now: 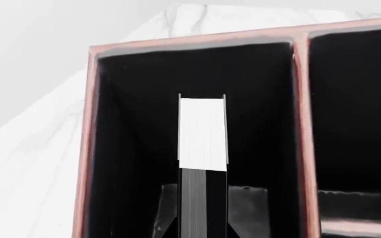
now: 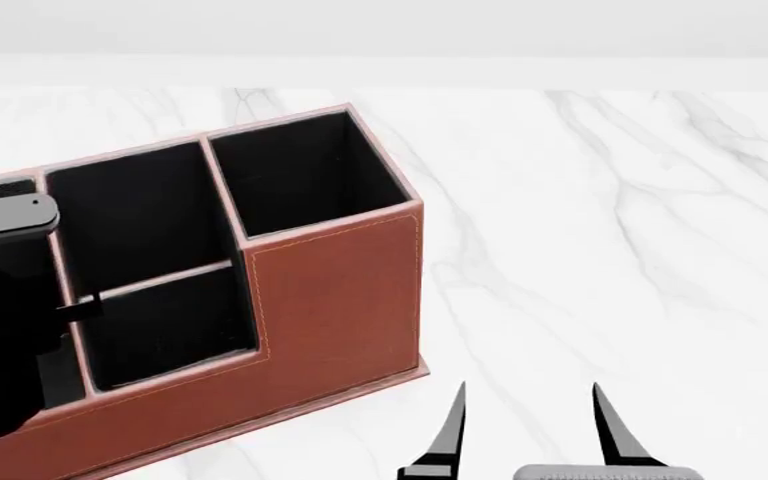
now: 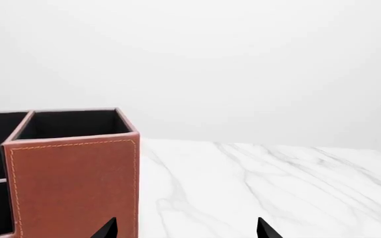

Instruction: Pick up the book and place it in the left compartment of the caddy.

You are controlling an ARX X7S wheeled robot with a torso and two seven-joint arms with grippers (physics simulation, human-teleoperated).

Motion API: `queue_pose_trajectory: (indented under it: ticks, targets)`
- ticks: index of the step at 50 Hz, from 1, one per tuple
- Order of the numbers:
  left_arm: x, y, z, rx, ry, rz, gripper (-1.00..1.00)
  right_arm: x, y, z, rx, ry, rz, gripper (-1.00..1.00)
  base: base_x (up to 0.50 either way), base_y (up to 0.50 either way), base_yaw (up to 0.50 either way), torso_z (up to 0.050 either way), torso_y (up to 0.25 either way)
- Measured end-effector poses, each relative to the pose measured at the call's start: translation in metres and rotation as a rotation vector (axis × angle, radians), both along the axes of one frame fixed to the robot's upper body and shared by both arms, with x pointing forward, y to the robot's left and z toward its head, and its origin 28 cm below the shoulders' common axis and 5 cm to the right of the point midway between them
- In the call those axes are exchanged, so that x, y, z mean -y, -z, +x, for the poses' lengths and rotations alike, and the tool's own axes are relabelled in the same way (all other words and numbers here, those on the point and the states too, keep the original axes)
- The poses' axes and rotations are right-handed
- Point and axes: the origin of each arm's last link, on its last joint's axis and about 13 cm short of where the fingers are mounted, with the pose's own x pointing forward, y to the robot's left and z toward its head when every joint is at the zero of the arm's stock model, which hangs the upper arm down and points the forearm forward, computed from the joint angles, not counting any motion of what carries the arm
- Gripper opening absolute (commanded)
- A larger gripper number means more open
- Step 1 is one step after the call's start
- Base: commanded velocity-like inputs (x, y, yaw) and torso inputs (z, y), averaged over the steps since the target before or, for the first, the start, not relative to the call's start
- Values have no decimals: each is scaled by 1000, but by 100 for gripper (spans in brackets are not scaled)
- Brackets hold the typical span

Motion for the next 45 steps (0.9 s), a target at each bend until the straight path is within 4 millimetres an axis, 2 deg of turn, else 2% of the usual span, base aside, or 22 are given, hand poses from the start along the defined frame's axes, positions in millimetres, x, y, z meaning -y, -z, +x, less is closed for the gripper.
queue_pose_trajectory:
  ticks: [45]
  targets:
    - [-6,16,8,-28,0,-2,-100,0,2,-1,-4,1,-2,100,0,0,0,0,1]
